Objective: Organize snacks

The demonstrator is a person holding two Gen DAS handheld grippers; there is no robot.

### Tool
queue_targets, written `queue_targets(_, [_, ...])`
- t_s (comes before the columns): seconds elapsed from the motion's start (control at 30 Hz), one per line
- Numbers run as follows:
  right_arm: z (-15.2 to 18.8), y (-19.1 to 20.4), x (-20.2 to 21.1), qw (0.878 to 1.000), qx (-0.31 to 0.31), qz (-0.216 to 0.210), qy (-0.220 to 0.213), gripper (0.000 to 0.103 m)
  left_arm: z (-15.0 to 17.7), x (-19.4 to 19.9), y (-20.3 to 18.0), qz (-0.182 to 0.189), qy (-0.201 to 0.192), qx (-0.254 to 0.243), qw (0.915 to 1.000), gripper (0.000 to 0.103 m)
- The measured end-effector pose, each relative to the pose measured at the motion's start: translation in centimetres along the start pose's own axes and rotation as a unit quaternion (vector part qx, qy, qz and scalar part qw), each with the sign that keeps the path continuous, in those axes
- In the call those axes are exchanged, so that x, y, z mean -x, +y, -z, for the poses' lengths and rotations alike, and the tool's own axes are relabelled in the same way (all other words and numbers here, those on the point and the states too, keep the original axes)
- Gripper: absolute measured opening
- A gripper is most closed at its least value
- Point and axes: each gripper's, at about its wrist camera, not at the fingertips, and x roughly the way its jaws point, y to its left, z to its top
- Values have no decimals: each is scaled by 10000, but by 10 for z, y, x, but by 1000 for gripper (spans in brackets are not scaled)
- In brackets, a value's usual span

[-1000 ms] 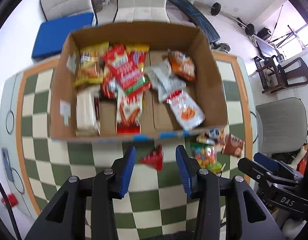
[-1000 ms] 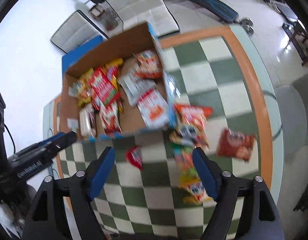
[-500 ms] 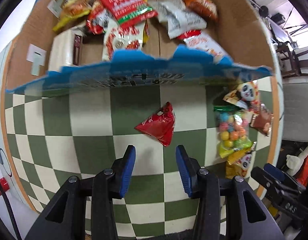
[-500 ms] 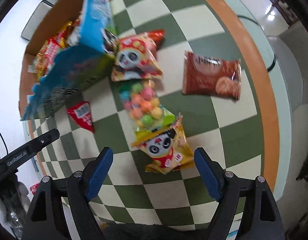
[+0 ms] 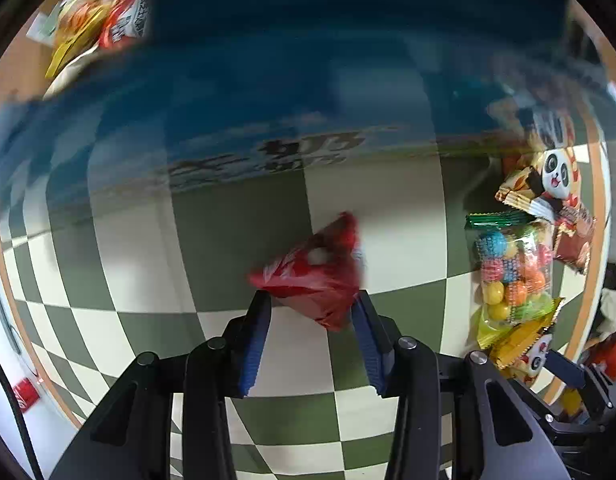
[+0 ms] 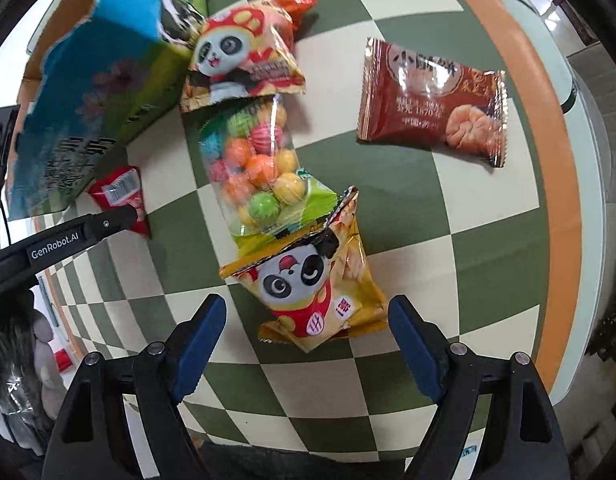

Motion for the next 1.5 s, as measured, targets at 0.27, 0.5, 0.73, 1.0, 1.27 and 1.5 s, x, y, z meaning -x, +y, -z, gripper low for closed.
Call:
queue_targets(0.27, [-4, -2, -17, 9999, -36, 135, 86, 85, 10, 3, -3, -101, -133, -145, 9998, 29])
queue_targets(0.5, [-6, -3, -20, 9998, -94, 185, 40, 68, 35, 11, -5, -19, -204, -105, 9997, 23])
queue_targets(0.73, [1, -11, -20, 9997, -86, 65, 232, 58, 56, 11, 1, -60, -107, -176, 9998, 25])
queue_targets(1.0, [9, 3, -22, 9990, 204, 274, 280, 72, 117, -22, 23, -27, 121, -24, 9999, 31])
queue_targets(1.27, [16, 10, -32, 9990, 190, 204, 355, 72, 117, -29, 10, -15, 121, -362, 9993, 103])
queue_targets(1.5, [15, 5, -34, 9990, 204, 156, 354, 72, 102, 4, 10, 142, -63, -338, 9993, 87])
